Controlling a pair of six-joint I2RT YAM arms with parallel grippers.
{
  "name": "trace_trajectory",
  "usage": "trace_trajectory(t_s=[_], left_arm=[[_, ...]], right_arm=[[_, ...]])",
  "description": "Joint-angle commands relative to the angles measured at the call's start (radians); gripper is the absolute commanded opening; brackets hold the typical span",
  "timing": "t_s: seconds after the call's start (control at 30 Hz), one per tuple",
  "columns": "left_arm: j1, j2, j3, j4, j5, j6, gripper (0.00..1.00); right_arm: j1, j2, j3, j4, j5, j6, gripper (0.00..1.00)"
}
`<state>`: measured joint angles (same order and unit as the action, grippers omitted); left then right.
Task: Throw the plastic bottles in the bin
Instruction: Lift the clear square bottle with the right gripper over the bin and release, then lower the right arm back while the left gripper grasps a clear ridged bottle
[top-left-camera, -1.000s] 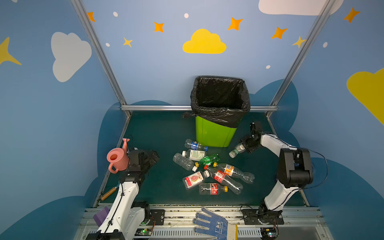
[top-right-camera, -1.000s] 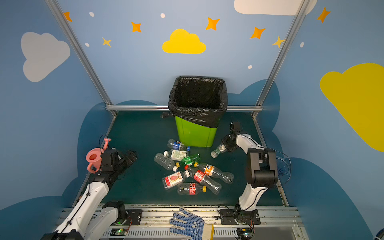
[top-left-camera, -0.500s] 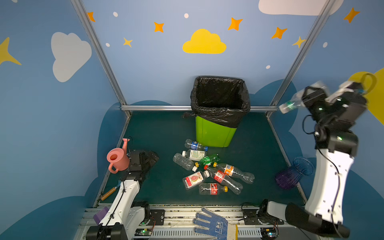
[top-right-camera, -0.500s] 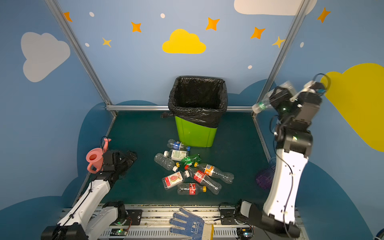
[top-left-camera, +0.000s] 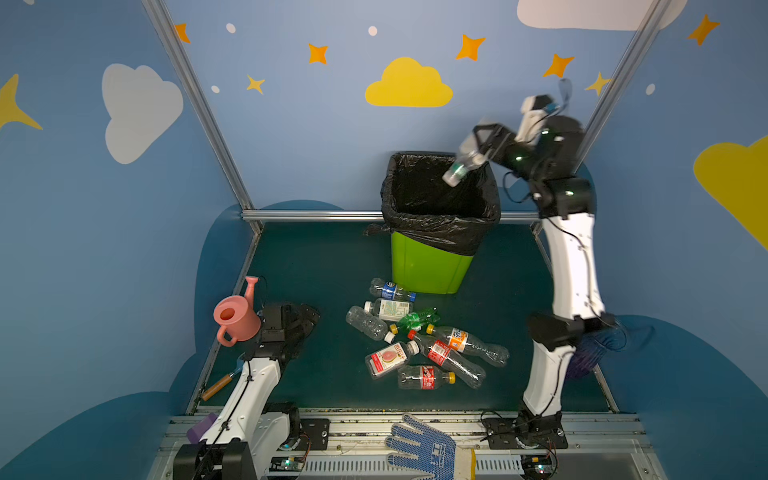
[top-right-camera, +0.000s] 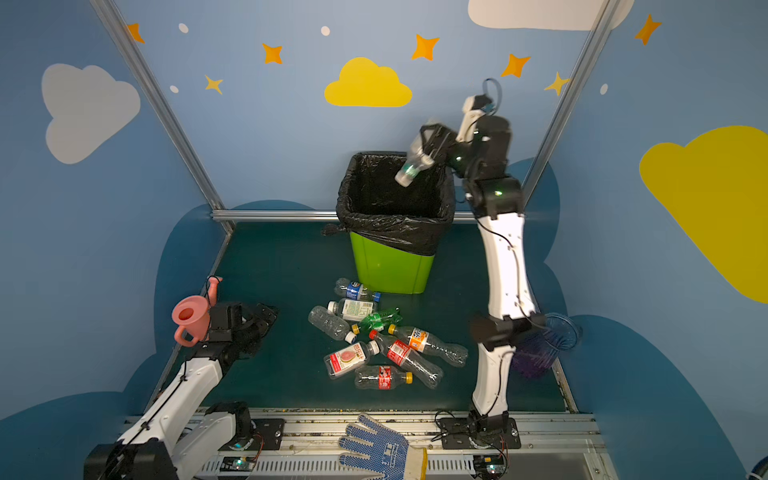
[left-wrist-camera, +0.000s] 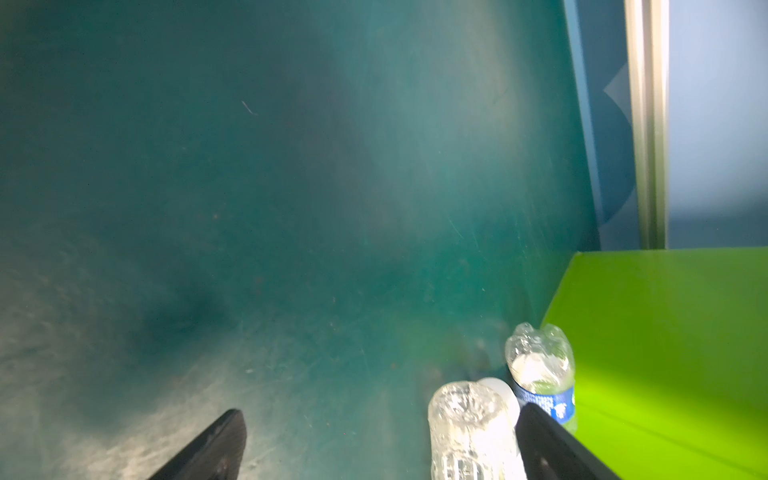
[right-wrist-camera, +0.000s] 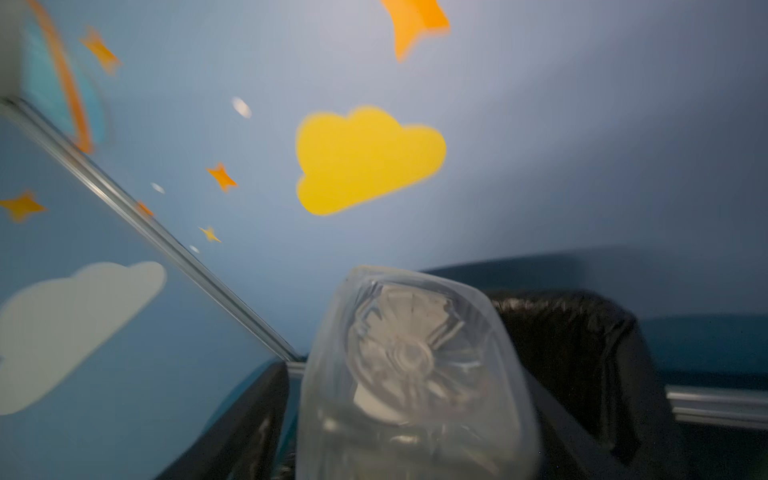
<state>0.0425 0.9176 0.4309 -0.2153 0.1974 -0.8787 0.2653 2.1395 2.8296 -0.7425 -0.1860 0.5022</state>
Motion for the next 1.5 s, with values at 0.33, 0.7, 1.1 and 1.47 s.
trace_trajectory(t_s=[0.33, 0.7, 1.1, 1.47], left_arm=[[-0.085, -0.141, 0.007, -0.073, -0.015, -0.054, 1.0], [-0.278, -0.031, -0.016, 0.047, -0.043, -0.137, 1.0], [-0.392, 0.244, 0.023, 0.255, 0.007, -0.216, 1.0], [-0.397, 0.38, 0.08, 0.333, 0.106, -0.219, 0.98]], right_arm=[[-0.039, -0.59, -0.6, 0.231, 0.044, -0.008, 0.97], [-0.196, -0.755, -1.031, 0.37, -0.049, 0.1, 0.97], [-0.386, -0.973, -1.593, 0.4, -0.069, 0.112, 0.97], [-0.49, -1.109, -1.963, 0.378, -0.116, 0.132, 0.97]])
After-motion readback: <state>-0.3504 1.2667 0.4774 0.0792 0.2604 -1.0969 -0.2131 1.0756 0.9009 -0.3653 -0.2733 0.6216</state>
